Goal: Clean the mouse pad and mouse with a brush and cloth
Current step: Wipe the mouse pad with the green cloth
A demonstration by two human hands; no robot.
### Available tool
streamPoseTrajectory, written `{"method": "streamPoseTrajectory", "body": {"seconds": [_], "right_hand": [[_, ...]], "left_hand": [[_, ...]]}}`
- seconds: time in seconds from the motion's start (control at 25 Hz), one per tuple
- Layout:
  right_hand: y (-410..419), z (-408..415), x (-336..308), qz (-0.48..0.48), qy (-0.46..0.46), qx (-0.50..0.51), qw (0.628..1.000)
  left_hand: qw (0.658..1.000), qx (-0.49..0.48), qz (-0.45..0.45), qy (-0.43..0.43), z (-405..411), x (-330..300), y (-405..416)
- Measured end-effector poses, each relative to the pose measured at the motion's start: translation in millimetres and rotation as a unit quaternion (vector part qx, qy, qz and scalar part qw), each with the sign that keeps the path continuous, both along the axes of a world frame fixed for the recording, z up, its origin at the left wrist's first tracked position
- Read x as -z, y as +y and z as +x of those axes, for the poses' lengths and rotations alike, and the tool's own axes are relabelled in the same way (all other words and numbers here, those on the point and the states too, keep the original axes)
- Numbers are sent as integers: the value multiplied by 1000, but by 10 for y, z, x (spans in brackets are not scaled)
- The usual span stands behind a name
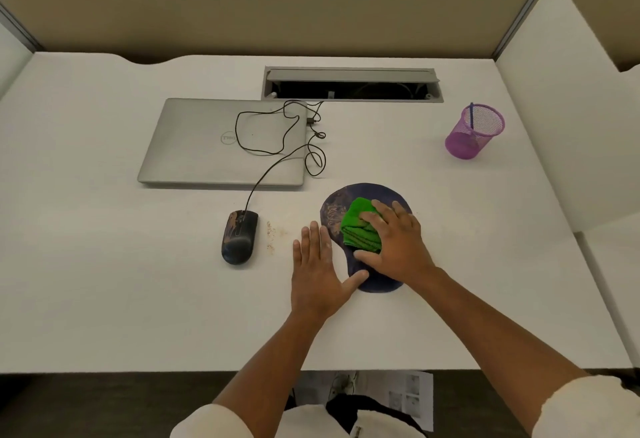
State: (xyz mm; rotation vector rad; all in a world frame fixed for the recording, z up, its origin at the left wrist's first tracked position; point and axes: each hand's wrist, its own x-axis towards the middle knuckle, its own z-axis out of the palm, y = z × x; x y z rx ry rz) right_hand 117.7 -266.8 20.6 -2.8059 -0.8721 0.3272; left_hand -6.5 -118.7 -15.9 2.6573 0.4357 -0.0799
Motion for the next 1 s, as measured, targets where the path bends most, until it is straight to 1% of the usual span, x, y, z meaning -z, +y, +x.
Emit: {"method": "streamPoseTrajectory", "body": {"seconds": [0.16, 0.32, 0.48, 0.68, 0.8, 1.0], "right_hand": [[87, 80, 21, 15, -3, -8, 1000], [130, 110, 83, 0, -51, -31, 998], [129, 76, 115, -23, -121, -66, 990], [264, 227, 58, -40, -154, -101, 982], [393, 364, 58, -42, -169, -93, 980], [637, 655, 10, -52, -169, -30, 984]], "left_hand": [[1000, -12, 24, -10, -5, 35, -30], [999, -16, 36, -9, 10, 66, -51], [998, -25, 54, -12, 13, 72, -66], [998, -24, 62, 2, 33, 86, -70], [998, -26, 64, 3, 36, 78, -71], [998, -32, 60, 12, 44, 62, -86]]}}
